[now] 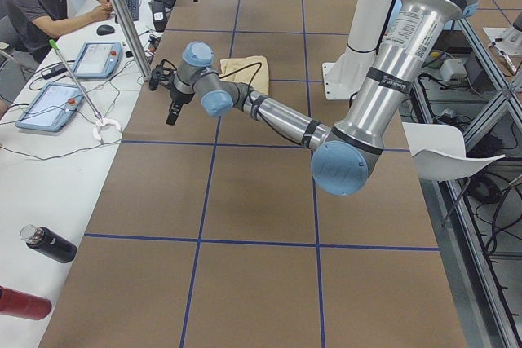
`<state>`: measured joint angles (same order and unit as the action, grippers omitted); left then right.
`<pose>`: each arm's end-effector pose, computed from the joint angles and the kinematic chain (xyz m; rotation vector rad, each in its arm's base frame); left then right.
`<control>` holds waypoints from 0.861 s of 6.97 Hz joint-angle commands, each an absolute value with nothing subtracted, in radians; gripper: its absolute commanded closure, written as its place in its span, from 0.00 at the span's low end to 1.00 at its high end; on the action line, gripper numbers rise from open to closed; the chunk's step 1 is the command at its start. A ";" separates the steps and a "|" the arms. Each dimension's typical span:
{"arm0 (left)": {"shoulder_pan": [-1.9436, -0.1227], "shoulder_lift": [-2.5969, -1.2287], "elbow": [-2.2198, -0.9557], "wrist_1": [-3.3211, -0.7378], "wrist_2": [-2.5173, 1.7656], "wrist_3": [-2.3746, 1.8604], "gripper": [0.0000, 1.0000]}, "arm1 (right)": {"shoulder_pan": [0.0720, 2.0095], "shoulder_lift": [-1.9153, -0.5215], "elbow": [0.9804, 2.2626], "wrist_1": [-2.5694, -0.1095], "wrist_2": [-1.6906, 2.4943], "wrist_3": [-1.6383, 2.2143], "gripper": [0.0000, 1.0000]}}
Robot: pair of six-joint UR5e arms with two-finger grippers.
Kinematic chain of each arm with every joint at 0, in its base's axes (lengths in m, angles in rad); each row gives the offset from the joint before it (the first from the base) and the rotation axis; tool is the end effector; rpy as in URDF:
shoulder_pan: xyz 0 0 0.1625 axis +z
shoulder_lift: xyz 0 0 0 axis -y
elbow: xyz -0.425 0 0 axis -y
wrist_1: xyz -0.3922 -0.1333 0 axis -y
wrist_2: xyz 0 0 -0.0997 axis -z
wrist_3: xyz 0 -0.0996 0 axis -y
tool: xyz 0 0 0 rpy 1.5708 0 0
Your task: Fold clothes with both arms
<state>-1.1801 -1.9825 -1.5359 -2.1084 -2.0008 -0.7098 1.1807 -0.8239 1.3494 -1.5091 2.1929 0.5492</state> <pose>0.1693 -0.6520 0.3839 0.5574 0.8099 -0.0965 -0.2178 -0.7277 0.2898 0.2328 -0.7944 -0.0327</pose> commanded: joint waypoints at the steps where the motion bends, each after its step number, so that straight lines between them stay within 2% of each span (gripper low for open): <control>1: -1.278 -1.973 -1.483 -2.114 -2.008 -0.453 0.00 | 1.333 -0.972 1.387 -1.509 2.280 0.292 0.00; 4: -1.348 -1.850 -1.471 -2.211 -2.066 -0.276 0.00 | 1.381 -1.212 1.514 -1.497 2.240 0.252 0.00; 6: -1.353 -1.763 -1.468 -2.264 -2.068 -0.273 0.00 | 1.384 -1.377 1.531 -1.497 2.156 0.253 0.00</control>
